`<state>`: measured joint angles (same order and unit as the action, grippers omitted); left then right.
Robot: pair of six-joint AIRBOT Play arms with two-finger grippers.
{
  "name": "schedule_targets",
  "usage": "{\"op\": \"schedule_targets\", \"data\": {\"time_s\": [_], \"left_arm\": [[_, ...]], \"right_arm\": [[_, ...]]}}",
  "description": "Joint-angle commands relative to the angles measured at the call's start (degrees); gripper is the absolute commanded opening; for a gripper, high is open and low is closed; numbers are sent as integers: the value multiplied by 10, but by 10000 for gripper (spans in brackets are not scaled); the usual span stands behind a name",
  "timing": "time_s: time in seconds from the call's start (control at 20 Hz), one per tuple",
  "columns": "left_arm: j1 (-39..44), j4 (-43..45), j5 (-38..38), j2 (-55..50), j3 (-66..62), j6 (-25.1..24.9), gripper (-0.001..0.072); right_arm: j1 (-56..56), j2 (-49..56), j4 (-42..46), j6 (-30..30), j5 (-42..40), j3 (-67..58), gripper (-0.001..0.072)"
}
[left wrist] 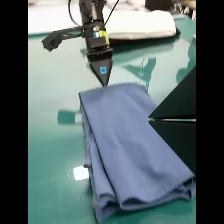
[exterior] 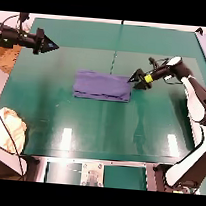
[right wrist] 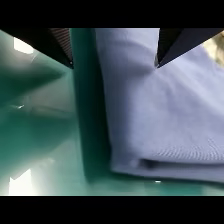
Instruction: Fold the shirts.
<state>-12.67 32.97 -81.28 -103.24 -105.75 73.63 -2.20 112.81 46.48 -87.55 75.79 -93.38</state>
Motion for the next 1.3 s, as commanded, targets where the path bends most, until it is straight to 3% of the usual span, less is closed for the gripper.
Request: {"op": "schedule_targets", "data": {"time_s": [0.0,0.1,0.2,0.25,0.6,1.0,1.25], "left_arm": [[0,130,31,0,-1,46,25],[0,208,44,0,-1,74,25],[0,275,46,0,-1,95,24],[0,297,44,0,-1,97,25],[0,344,10,0,-1,106,25],[0,344,-17,0,0,116,25],[1,342,-19,0,1,121,25]], "right_arm": [[30,0,-52,31,-75,52,571],[52,0,-76,36,-94,51,526],[66,0,-124,58,-96,50,68],[67,0,-144,66,-91,43,24],[-28,-106,-147,33,-35,-94,18],[-317,-205,-134,-53,3,-178,18],[-491,-266,-1,-124,72,-178,18]]}}
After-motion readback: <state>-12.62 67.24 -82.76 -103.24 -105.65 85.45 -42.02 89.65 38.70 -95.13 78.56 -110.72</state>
